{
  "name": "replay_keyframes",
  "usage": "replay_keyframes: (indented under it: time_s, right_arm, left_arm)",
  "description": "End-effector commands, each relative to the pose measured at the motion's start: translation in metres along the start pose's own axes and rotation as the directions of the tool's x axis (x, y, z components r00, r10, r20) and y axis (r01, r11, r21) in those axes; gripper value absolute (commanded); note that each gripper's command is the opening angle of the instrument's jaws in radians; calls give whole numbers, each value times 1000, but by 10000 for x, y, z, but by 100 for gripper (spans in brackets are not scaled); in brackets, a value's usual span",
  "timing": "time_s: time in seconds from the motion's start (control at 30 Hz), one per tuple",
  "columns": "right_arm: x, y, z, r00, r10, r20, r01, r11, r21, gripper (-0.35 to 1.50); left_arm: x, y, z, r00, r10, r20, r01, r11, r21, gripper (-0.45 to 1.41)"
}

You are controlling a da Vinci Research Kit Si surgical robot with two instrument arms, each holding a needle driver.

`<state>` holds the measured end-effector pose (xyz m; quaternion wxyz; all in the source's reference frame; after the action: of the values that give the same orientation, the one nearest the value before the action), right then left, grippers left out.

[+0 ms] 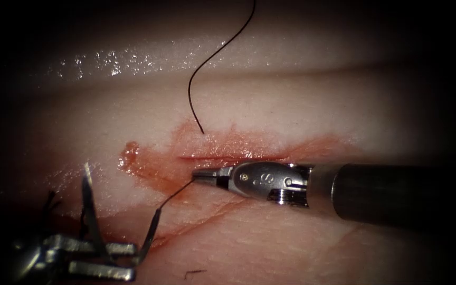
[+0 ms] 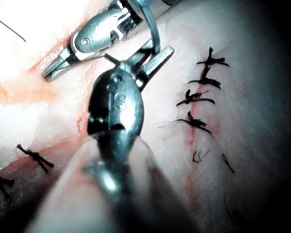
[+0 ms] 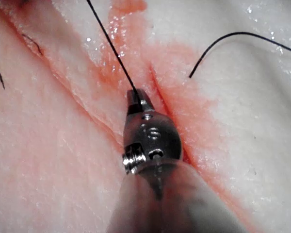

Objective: Wound Closure

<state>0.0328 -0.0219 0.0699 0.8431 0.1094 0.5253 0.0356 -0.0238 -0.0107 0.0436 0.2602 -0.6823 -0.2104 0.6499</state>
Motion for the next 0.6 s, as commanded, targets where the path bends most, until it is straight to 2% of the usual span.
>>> replay_keyframes:
  time_s: [0.03, 0.2, 0.3, 0.33, 0.37, 0.4, 0.5, 0.53, 0.6]
  right_arm:
    - [4, 0, 8, 1000, 0, -11, 0, 1000, -4, -35]
    - [25, -10, 3, 1000, 9, -27, -9, 1000, -14, -35]
    - [46, -25, -4, 999, 24, -30, -25, 1000, -4, -35]
    - [46, -25, -4, 999, 24, -30, -25, 1000, -4, -35]
    - [66, -38, -10, 999, 40, -36, -40, 999, 10, -35]
    - [75, -45, -13, 998, 47, -37, -46, 999, 14, -35]
    - [108, -67, -23, 998, 50, -44, -48, 998, 33, -35]
    - [133, -84, -28, 998, 46, -52, -43, 998, 49, -35]
    - [156, -99, -30, 997, 44, -64, -40, 997, 71, -35]
  left_arm:
    - [-6, 0, 5, 1000, 1, -2, -1, 1000, -2, -45]
    - [1, 5, 2, 999, 48, -16, -48, 999, 17, -45]
    - [3, -4, -3, 995, 99, -29, -96, 993, 73, -45]
    - [3, -4, -3, 995, 99, -29, -96, 993, 73, -45]
    - [0, -14, -8, 991, 135, -10, -133, 984, 119, -45]
    - [-2, -18, -10, 989, 146, -1, -145, 980, 137, -45]
    - [-13, -32, -18, 987, 158, 18, -159, 971, 179, -45]
    - [-20, -38, -22, 986, 164, 27, -166, 966, 198, -45]
    - [-28, -44, -27, 985, 169, 36, -173, 962, 213, -45]
